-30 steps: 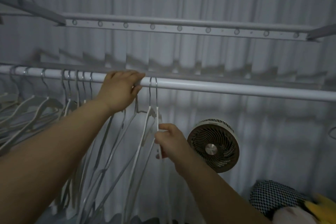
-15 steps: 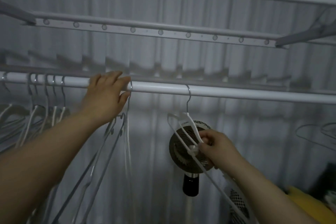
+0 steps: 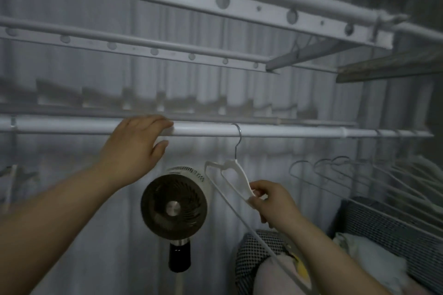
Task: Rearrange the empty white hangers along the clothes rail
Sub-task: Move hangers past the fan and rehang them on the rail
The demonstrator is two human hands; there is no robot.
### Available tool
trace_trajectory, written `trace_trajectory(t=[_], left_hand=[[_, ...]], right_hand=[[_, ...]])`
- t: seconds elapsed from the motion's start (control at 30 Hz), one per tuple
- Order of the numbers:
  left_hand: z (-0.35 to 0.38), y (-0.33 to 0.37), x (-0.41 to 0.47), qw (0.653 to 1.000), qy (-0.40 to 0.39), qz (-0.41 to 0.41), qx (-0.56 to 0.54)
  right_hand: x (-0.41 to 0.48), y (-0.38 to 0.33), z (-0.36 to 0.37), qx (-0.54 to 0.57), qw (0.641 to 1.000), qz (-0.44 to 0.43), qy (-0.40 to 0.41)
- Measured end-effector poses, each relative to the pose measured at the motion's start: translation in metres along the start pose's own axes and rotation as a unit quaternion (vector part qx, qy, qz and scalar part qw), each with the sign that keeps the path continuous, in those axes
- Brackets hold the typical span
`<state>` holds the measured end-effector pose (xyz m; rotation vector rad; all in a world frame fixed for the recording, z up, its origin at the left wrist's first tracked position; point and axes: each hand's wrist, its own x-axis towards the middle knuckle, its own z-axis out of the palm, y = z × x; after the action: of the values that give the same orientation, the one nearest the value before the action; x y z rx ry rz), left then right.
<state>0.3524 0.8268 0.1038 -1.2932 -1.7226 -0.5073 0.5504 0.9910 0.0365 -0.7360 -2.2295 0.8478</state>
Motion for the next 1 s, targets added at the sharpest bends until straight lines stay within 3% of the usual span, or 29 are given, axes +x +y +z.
trace_trajectory(t=[0.23, 0.47, 0.73, 1.0], left_hand=[[0.055, 0.086, 0.034, 0.998, 0.014, 0.059, 0.015], [0.090, 0.150, 0.068, 0.999, 0.033, 0.028, 0.028], [0.118, 0.183, 0.081, 0.997, 0.055, -0.034, 0.044], [0.122, 0.183, 0.082, 0.994, 0.080, -0.019, 0.072]], right_hand=[[0.008, 0.059, -0.076, -0.003, 0.999, 0.038, 0.021], [0.012, 0.107, -0.135, -0.014, 0.997, 0.047, 0.055], [0.022, 0.146, -0.184, -0.009, 0.993, 0.047, 0.106], [0.027, 0.162, -0.194, -0.029, 0.992, 0.072, 0.095]])
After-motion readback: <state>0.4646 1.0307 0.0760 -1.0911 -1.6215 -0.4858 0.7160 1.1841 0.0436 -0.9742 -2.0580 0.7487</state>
